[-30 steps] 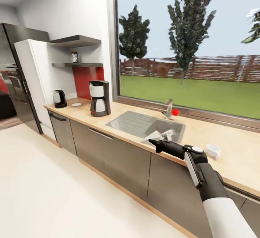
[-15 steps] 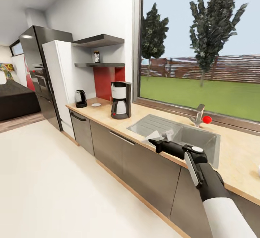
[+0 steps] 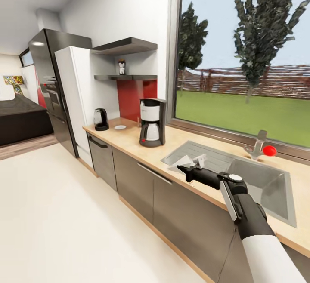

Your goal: Set up a coffee station on the kitchen countertop: keep the coffee maker on the countertop, move the bottle of coffee from the kitchen shelf to the counter next to the coffee maker, place a paper coffee filter on top of the coffee maker, put the saucer next to the coffee maker with the coffee cup on the saucer, and place the electric kettle next to the coffee maker.

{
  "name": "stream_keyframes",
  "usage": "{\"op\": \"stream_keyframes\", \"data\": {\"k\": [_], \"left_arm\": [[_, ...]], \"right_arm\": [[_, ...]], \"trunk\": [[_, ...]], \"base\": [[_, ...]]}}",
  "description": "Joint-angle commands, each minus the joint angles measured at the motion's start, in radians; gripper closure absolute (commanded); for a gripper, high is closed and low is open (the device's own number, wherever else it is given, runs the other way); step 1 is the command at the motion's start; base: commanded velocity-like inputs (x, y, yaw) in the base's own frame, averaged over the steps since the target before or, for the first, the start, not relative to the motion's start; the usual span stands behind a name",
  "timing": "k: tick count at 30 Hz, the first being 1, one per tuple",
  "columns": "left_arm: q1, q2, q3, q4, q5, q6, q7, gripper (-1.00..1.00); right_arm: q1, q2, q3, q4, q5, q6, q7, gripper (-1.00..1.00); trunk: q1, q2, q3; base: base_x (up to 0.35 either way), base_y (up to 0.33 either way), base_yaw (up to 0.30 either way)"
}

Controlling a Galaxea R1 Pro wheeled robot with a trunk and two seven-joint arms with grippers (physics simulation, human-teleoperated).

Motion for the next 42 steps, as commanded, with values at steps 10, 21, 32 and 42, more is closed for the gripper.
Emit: {"op": "stream_keyframes", "data": {"k": [10, 21, 32, 42], "left_arm": [[0.000, -0.001, 0.002, -0.001, 0.004, -0.001, 0.000, -1.00], [0.000, -0.001, 0.003, -0.001, 0.004, -0.001, 0.000, -1.00], [0.000, -0.001, 0.002, -0.001, 0.004, -0.001, 0.000, -1.00], [0.000, 0.000, 0.004, -0.001, 0.005, -0.002, 0.000, -1.00]], "right_arm": [[-0.001, 0.000, -0.001, -0.001, -0.004, 0.010, 0.003, 1.00], [-0.001, 0.000, -0.001, -0.001, -0.004, 0.010, 0.003, 1.00], [0.008, 0.000, -0.001, -0.001, -0.004, 0.009, 0.046, 1.00], [0.010, -0.004, -0.003, -0.052, 0.000, 0.062, 0.104, 1.00]], "trunk": [[0.001, -0.001, -0.001], [0.001, -0.001, -0.001], [0.001, -0.001, -0.001], [0.001, -0.001, -0.001]], "base": [[0.312, 0.170, 0.000], [0.249, 0.260, 0.000], [0.228, 0.276, 0.000], [0.079, 0.092, 0.000]]}}
